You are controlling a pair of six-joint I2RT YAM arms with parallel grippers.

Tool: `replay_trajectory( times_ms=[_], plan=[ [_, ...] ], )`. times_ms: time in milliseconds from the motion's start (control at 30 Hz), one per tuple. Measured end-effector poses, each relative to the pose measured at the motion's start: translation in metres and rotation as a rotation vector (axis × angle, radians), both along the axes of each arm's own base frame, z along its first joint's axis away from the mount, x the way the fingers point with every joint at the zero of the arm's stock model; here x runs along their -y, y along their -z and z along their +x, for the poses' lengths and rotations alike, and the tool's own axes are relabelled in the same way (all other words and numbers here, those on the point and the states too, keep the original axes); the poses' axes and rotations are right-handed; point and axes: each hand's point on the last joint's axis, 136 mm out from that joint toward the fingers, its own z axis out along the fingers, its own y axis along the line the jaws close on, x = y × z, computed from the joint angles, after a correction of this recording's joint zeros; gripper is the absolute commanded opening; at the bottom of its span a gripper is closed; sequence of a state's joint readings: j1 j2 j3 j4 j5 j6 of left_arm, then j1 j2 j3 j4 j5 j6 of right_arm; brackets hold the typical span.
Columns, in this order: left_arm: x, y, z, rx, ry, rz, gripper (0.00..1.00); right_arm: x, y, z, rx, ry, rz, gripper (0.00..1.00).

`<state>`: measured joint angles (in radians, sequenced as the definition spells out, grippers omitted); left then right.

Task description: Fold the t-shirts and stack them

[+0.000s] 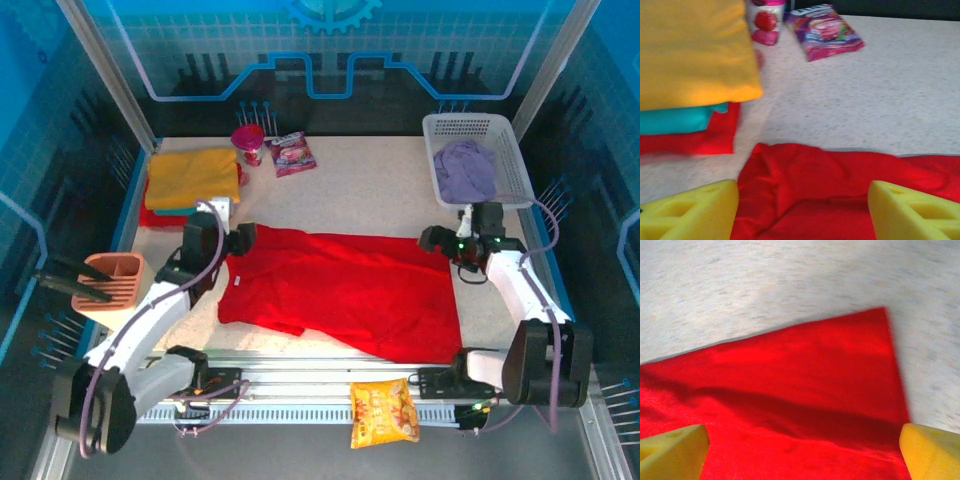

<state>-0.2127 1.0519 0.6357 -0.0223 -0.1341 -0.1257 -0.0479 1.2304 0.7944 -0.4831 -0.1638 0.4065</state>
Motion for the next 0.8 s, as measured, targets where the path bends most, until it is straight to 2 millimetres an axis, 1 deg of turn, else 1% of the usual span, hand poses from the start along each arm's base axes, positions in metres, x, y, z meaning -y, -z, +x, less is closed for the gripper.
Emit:
replay_trajectory(
  times_ms=[67, 133, 200, 267, 333, 433, 533, 667, 800],
  plan=[
    [0.011, -0.004, 0.009, -0.025, 0.033, -0.038, 0.62, -0.02, -0.011, 0.005, 0.026, -0.078, -0.012, 0.94],
    [0.021, -0.007, 0.017, -0.069, 0.054, -0.082, 0.62, -0.033, -0.014, 0.009, 0.033, -0.133, -0.021, 0.93],
    [0.028, -0.006, 0.024, -0.118, 0.067, -0.119, 0.61, -0.038, -0.01, 0.009, 0.023, -0.159, -0.026, 0.93],
    [0.035, -0.001, 0.03, -0.176, 0.065, -0.167, 0.6, -0.041, -0.005, 0.008, 0.007, -0.17, -0.027, 0.92],
    [0.042, 0.009, 0.033, -0.236, 0.054, -0.227, 0.57, -0.044, -0.001, 0.009, -0.006, -0.178, -0.024, 0.91],
    [0.048, 0.029, 0.029, -0.335, 0.021, -0.306, 0.55, -0.05, 0.007, 0.009, -0.025, -0.194, -0.018, 0.89],
    [0.053, 0.047, 0.03, -0.442, -0.006, -0.34, 0.48, -0.059, 0.014, 0.012, -0.054, -0.22, -0.02, 0.89],
    [0.064, 0.061, 0.042, -0.535, 0.006, -0.357, 0.43, -0.067, 0.012, 0.018, -0.052, -0.24, -0.015, 0.89],
    [0.069, 0.082, 0.044, -0.636, 0.033, -0.331, 0.43, -0.071, 0.007, 0.025, -0.039, -0.246, -0.011, 0.89]
  ],
)
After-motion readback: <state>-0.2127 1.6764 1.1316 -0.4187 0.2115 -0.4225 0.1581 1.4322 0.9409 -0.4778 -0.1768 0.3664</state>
